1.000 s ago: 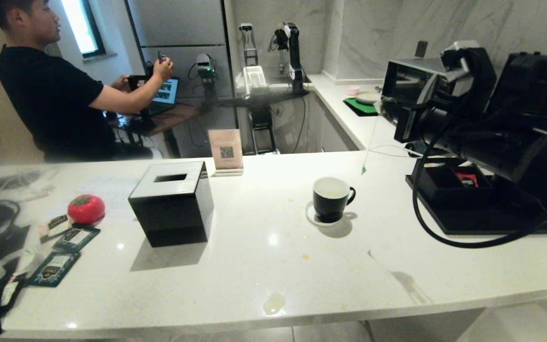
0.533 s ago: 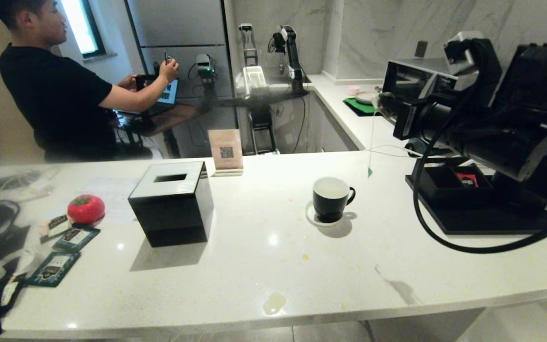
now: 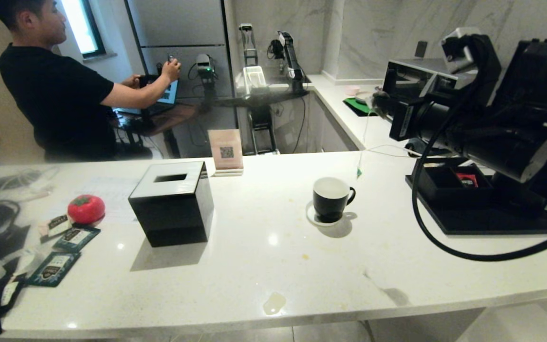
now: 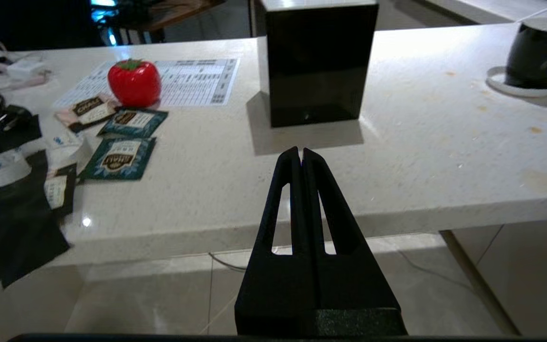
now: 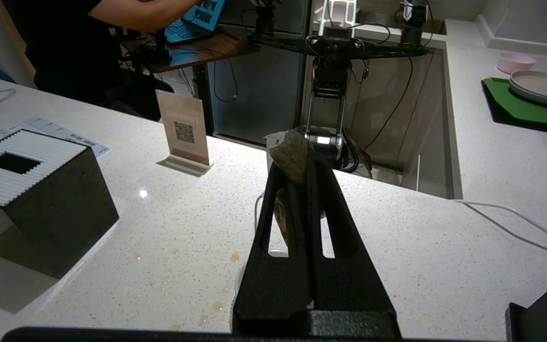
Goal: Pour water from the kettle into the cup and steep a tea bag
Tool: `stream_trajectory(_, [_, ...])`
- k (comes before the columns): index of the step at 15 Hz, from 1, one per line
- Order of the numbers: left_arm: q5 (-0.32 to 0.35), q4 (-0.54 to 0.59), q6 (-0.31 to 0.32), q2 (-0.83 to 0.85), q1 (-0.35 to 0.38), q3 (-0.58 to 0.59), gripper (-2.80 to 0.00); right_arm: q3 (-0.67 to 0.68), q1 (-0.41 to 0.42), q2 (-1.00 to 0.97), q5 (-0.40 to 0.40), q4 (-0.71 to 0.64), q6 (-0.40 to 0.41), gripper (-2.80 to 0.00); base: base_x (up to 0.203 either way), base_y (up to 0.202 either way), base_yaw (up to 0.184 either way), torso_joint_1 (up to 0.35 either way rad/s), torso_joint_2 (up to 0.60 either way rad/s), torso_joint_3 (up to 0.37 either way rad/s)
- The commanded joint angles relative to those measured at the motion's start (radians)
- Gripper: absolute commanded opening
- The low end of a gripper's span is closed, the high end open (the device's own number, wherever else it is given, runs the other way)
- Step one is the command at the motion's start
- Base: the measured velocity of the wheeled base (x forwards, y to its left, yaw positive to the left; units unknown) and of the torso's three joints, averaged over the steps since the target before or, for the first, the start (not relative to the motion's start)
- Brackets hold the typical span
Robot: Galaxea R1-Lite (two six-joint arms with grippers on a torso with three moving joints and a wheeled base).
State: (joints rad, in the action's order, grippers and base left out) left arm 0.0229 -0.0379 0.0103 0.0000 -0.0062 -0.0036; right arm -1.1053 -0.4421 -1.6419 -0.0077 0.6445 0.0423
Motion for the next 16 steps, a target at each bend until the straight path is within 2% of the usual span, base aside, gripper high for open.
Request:
stream_trajectory(1, [0.023, 0.002, 0.0, 0.002, 0.0, -0.025, -2.8, 0.002, -0.003, -0.001, 0.0, 0.003, 0.002, -2.8, 0.0, 0.0, 0.0, 0.0, 0.0, 0.0])
stream_trajectory(5, [0.052, 0.047, -0.006, 0.041, 0.0, -0.105, -2.8, 0.004, -0.004, -0.004, 0.0, 0.007, 0.002, -2.8, 0.0, 0.0, 0.0, 0.0, 0.0, 0.0])
stream_trajectory(10, [0.081, 0.032, -0.013, 0.224, -0.011, -0.212, -2.8, -0.002, -0.004, -0.006, 0.003, 0.007, 0.002, -2.8, 0.0, 0.0, 0.0, 0.0, 0.0, 0.0])
stream_trajectory(12, [0.1, -0.004, -0.015, 0.342, -0.017, -0.256, -2.8, -0.006, -0.004, -0.007, 0.003, 0.007, 0.001, -2.8, 0.0, 0.0, 0.0, 0.0, 0.0, 0.0])
stream_trajectory(16, [0.131, -0.178, -0.059, 0.606, -0.02, -0.341, -2.8, -0.022, -0.006, -0.006, 0.003, 0.006, 0.001, -2.8, 0.0, 0.0, 0.0, 0.0, 0.0, 0.0])
